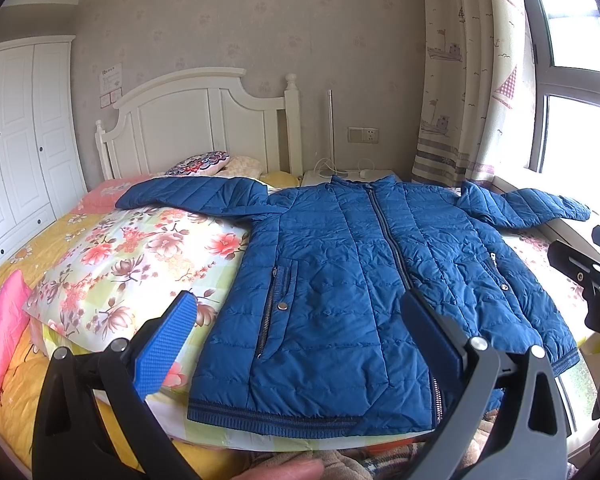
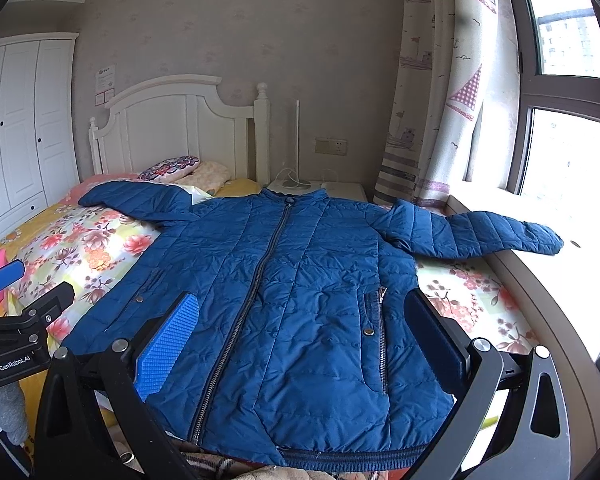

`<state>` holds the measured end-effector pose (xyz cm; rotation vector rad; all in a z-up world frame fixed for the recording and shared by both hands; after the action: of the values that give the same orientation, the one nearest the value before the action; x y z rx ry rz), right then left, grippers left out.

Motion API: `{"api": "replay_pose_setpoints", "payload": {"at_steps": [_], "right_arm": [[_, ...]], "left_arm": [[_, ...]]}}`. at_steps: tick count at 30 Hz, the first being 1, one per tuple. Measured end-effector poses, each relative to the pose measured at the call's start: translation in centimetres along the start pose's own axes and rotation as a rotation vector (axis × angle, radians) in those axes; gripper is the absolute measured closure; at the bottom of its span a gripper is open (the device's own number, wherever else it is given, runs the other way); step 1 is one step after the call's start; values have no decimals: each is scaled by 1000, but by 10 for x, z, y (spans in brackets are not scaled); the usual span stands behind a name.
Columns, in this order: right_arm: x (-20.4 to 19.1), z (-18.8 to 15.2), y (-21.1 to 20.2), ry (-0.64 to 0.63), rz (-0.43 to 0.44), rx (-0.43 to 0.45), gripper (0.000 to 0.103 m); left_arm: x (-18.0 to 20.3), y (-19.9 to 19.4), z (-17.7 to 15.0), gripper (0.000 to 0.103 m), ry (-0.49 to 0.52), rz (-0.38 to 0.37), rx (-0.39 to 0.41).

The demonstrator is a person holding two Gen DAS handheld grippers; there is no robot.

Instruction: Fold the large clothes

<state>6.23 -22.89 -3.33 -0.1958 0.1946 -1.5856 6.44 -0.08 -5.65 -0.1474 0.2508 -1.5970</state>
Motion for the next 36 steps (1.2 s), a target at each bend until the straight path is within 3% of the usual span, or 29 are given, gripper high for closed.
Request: {"api": "replay_pose_setpoints", "payload": {"at_steps": [36], "right_arm": [[1,-3,3,21,28,-19,4]], "left_arm": [[-2,-1,-10,2,-2,3,-16]]}}
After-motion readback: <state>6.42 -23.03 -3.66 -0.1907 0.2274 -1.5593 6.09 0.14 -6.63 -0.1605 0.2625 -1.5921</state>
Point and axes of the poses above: each gripper's, at about its wrist camera, not at the fingertips, and y roughly the way its jaws point, x to its right, z to its top, the point moved 8 cm from there along y, roughly the way its jaws point, and after that the axes turned 12 degrees about x, right-handed, at the moved point
